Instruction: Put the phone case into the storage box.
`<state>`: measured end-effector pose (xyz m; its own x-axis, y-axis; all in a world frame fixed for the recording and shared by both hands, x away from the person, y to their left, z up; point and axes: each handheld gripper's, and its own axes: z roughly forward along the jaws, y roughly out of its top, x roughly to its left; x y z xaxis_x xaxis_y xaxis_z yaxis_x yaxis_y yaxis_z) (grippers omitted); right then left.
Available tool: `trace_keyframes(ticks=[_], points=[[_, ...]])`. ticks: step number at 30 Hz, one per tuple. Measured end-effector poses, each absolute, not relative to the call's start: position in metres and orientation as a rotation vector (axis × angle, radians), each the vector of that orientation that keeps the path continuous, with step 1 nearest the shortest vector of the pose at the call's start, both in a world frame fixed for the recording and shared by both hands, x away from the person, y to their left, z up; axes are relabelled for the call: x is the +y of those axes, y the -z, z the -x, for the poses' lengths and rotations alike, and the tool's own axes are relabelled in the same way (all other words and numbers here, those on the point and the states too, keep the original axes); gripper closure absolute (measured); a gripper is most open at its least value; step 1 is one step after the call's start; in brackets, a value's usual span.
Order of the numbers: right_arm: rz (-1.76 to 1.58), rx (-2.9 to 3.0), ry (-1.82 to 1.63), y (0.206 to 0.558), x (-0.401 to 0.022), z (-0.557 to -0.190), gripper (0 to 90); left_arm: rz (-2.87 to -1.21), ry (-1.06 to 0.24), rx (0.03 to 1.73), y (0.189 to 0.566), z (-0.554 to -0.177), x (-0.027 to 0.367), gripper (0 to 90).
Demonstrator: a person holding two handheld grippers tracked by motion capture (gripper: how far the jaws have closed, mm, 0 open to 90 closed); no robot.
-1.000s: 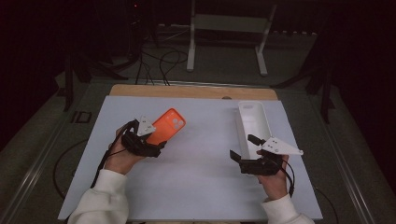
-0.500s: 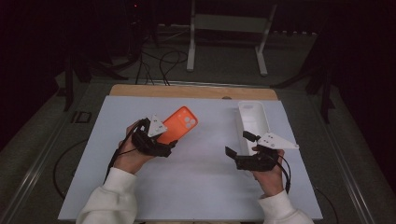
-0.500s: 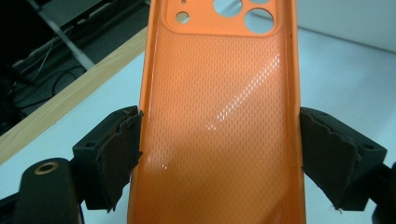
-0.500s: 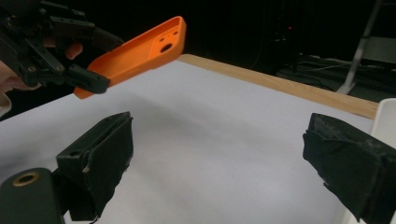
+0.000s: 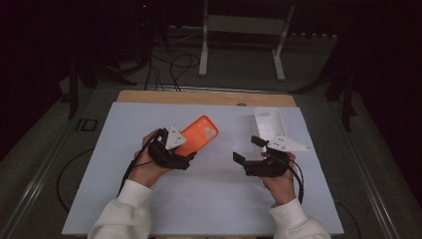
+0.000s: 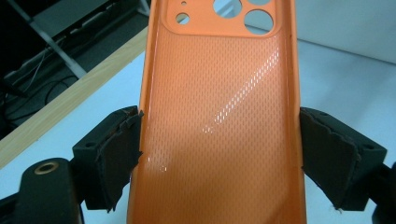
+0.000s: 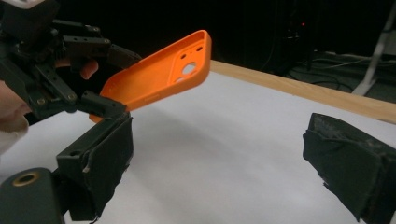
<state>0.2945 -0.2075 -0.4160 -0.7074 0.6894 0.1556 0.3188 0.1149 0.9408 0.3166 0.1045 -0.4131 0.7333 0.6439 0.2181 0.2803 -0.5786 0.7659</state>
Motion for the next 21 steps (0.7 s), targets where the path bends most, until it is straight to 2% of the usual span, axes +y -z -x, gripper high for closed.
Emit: trace_keyframes(ticks=[21], points=[[-1.017, 2.164, -1.673, 0.416, -0.183, -0.315, 8.4, -2.166, -0.608, 0.602, 0.411, -0.305, 0.086, 16.9]])
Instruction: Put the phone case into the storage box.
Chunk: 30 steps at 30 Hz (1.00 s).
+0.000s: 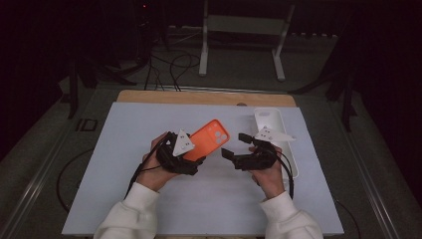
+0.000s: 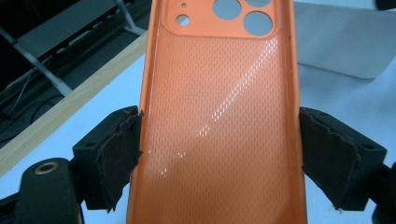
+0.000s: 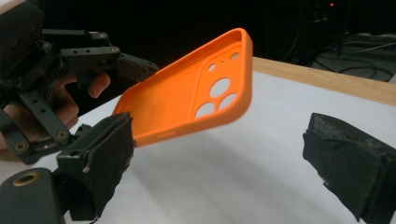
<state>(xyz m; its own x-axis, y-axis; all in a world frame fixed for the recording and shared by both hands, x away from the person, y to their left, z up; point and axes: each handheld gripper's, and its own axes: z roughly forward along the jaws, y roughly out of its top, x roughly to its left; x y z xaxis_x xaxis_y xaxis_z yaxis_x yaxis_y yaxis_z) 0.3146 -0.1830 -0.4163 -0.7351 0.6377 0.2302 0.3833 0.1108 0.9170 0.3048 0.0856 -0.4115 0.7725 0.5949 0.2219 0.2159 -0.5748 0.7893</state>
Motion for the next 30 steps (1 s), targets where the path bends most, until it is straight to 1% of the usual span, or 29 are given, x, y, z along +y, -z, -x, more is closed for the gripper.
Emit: trace_keyframes(ticks=[9, 14, 17, 21, 30], points=[[-1.039, 2.200, -1.690, 0.418, -0.178, -0.319, 8.9, -2.158, -0.595, 0.560, 0.412, -0.299, 0.079, 16.9], [-1.076, 2.218, -1.745, 0.419, -0.174, -0.322, 15.4, -2.153, -0.596, 0.536, 0.413, -0.295, 0.074, 16.9], [-1.088, 2.222, -1.744, 0.420, -0.174, -0.323, 17.6, -2.145, -0.593, 0.524, 0.413, -0.293, 0.072, 16.9], [-1.130, 2.233, -1.770, 0.420, -0.173, -0.325, 26.0, -2.133, -0.595, 0.508, 0.413, -0.290, 0.069, 16.9], [-1.179, 2.271, -1.767, 0.421, -0.169, -0.326, 52.6, -2.125, -0.598, 0.506, 0.418, -0.290, 0.064, 16.8]])
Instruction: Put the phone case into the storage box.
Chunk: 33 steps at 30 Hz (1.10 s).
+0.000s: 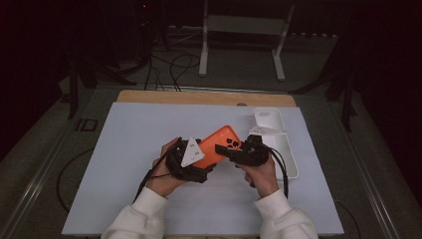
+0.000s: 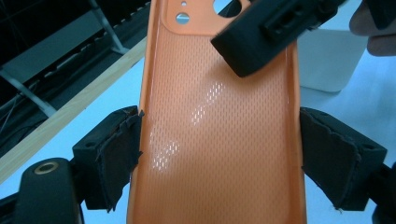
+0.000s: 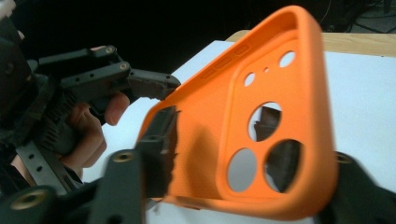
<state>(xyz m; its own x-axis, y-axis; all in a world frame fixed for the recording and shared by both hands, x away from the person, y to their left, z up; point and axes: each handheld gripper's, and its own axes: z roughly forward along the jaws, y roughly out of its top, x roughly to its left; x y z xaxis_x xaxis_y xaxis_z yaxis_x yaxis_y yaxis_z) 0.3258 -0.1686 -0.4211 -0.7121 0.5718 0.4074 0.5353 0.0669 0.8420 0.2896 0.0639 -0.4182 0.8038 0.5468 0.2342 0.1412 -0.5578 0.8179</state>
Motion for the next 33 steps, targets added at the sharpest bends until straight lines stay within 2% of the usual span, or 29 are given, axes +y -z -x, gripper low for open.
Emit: trace_keyframes(ticks=[11, 18, 33], points=[[-1.188, 2.316, -1.749, 0.420, -0.161, -0.324, 78.6, -2.150, -0.585, 0.512, 0.427, -0.293, 0.060, 16.6], [-1.175, 2.315, -1.700, 0.415, -0.156, -0.320, 83.3, -2.165, -0.604, 0.513, 0.430, -0.292, 0.058, 17.8], [-1.167, 2.299, -1.662, 0.412, -0.156, -0.317, 84.6, -2.142, -0.574, 0.519, 0.431, -0.293, 0.059, 15.7]])
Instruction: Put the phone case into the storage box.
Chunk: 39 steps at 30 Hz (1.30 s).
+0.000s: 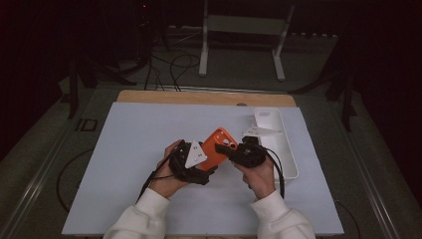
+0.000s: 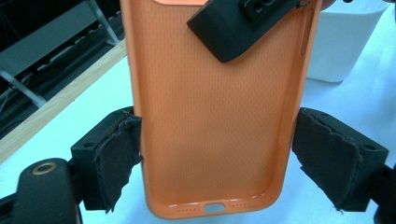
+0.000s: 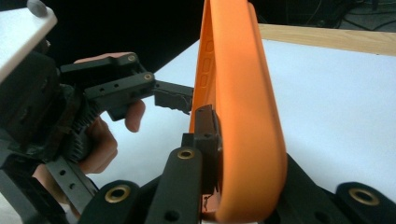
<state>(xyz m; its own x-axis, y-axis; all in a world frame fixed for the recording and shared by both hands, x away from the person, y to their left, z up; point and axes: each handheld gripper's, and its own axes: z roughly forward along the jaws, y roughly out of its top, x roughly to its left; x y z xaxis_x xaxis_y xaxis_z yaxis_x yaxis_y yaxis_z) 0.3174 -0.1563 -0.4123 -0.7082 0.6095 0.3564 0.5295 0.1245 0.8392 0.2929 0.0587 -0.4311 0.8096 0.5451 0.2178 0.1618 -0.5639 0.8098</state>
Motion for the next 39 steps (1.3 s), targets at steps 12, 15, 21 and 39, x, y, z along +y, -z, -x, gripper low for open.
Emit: trace_keyframes(ticks=[12, 15, 21, 39], points=[[-1.130, 2.314, -1.634, 0.411, -0.162, -0.316, 84.6, -2.111, -0.519, 0.556, 0.428, -0.296, 0.069, 13.8], [-1.109, 2.321, -1.632, 0.410, -0.163, -0.316, 84.6, -2.111, -0.499, 0.556, 0.428, -0.297, 0.072, 14.8], [-1.087, 2.332, -1.622, 0.409, -0.168, -0.314, 84.5, -2.113, -0.461, 0.568, 0.430, -0.299, 0.076, 17.1], [-0.975, 2.352, -1.656, 0.400, -0.185, -0.310, 84.5, -2.113, -0.373, 0.555, 0.433, -0.301, 0.082, 18.7]])
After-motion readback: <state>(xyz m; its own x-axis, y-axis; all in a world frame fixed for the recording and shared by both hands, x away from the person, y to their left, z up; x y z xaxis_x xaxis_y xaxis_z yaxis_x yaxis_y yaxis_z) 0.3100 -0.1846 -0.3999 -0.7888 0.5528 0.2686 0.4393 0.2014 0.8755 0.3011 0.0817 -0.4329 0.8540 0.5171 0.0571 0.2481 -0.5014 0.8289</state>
